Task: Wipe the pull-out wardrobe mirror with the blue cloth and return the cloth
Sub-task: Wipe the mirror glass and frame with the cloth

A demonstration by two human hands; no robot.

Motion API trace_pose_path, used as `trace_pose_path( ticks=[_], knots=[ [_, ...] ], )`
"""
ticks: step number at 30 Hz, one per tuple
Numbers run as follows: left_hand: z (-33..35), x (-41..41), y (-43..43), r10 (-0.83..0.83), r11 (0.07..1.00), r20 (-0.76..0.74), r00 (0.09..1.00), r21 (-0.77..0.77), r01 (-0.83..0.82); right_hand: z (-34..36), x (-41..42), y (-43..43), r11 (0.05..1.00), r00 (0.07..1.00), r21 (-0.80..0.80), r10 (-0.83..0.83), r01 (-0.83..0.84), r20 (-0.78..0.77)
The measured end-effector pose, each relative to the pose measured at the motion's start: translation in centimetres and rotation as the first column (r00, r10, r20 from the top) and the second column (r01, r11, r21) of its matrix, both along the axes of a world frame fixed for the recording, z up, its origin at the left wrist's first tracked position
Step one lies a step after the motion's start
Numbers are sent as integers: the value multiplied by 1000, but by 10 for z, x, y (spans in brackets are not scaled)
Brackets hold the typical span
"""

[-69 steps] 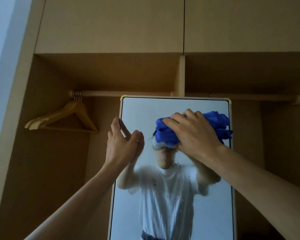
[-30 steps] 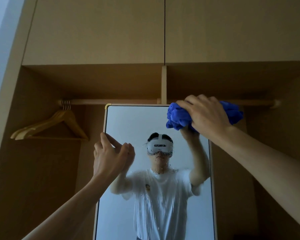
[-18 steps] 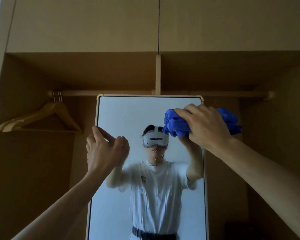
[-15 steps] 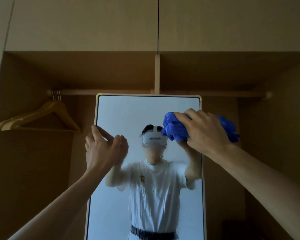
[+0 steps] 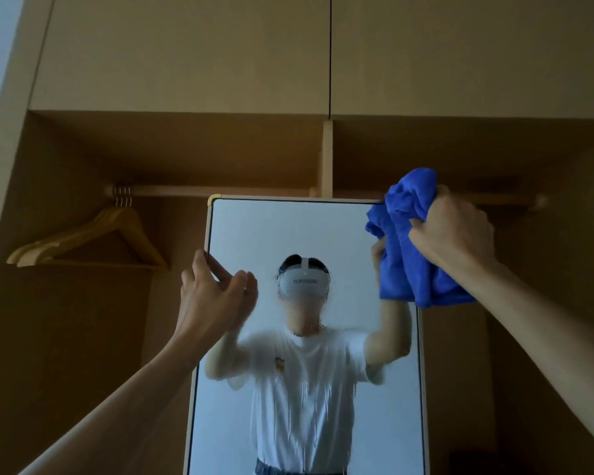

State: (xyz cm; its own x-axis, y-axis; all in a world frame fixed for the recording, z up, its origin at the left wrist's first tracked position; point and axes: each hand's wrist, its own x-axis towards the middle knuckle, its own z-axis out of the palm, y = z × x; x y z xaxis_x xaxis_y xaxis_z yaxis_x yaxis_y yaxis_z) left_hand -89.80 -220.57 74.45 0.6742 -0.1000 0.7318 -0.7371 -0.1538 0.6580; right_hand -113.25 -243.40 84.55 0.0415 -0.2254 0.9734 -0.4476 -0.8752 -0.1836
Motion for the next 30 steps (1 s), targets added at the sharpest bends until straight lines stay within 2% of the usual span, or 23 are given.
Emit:
trace_pose_path(
  ticks=[9, 20, 25, 30],
  knots=[
    [12, 18, -8, -83, 996, 21, 996, -25, 83, -7, 25, 21, 994, 995, -39, -104, 104, 2],
    [7, 32, -9, -110, 993, 79, 991, -20, 112, -8, 49, 50, 996, 994, -7, -92, 92, -55],
    [6, 33, -2, -146, 988, 146, 978, -36, 153, -4, 68, 75, 996, 993, -52, -82, 78, -80],
    [7, 31, 7, -179, 983, 129, 975, -26, 184, -4, 97, 106, 995, 994, -90, -43, 34, -105]
  ],
)
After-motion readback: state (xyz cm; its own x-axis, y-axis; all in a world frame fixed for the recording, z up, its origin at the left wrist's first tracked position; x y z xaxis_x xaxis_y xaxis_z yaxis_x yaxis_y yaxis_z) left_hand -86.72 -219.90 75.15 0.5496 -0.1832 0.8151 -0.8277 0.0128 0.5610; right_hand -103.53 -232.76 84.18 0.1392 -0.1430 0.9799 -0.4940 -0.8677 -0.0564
